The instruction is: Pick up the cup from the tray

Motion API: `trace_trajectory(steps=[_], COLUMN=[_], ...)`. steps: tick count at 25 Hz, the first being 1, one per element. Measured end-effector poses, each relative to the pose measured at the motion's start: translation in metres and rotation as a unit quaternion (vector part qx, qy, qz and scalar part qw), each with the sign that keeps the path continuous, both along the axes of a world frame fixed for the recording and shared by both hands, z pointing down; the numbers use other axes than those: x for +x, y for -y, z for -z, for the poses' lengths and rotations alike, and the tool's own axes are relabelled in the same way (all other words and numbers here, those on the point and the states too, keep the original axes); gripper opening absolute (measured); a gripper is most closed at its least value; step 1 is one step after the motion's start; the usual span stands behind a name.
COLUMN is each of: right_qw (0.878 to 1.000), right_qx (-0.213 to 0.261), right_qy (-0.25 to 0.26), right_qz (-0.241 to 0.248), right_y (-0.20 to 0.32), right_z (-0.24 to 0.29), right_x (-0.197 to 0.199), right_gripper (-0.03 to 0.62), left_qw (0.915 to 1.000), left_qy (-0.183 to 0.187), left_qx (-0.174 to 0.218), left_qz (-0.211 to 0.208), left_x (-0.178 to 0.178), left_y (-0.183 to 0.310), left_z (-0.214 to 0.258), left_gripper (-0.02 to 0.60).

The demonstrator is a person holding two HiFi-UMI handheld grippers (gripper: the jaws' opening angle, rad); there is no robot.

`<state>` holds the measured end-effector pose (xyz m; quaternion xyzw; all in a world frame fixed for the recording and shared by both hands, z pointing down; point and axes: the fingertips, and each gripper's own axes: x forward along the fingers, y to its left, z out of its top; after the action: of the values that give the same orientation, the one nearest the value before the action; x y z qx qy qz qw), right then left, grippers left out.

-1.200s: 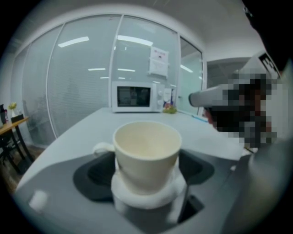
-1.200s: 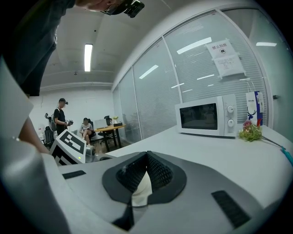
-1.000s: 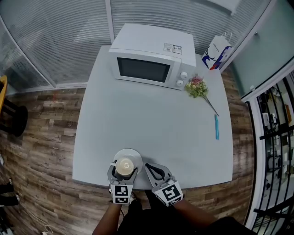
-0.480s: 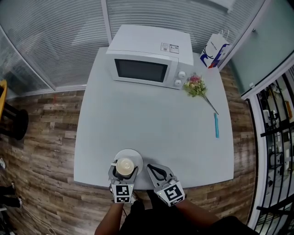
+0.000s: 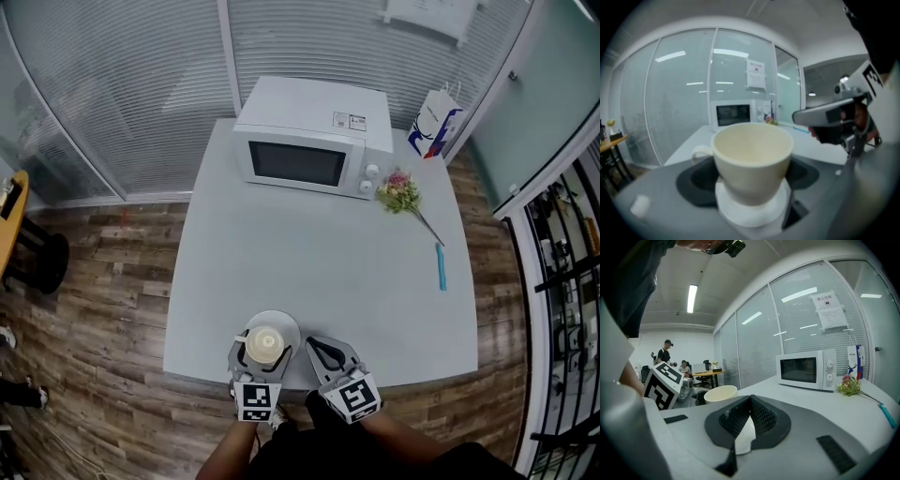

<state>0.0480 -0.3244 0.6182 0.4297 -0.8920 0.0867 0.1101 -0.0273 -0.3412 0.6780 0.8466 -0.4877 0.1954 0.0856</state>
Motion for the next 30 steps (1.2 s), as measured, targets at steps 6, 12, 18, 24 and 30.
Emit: trace_trajectory(steps=[6,12,18,24,30], right_qw=[0.999,0.996,0.994,0.99,0.989], right_qx=[0.038,0.084,0.113,0.141,0.151], right_qy=[0.001,0.006,0.01,0.017,0.002], right_qz=[-0.002,0.0,0.006,0.005,0.001], right_y=[-0.004,-0.004,-0.01,-0.008,-0.01], right_z=[0.027,0.063,0.09,0.103,0.11], right_x=[-0.002,-0.011,-0.022,-0.03,-0.024], right_gripper=[-0.011,-0.011,-0.011,-0.011,-0.011], left_qw=[0.9996,0.9971,0.994,0.9928,0.9927], left_qy=[-0.005,-0.008,-0.01,-0.021,-0.03], left_qx=[0.026,0.074,0.106,0.117,0.117], left_qz=[0.002,0.015,0.024,0.015,0.008], left_x=[-0.003,-0.016,-0.029,-0.037,-0.036], left_y=[-0.007,-0.01,-0.011,-0.012,-0.018], left_z=[0.043,0.089,0.119,0.135,0.138], left_gripper=[0.428,0.428,0.428,0.428,0.428])
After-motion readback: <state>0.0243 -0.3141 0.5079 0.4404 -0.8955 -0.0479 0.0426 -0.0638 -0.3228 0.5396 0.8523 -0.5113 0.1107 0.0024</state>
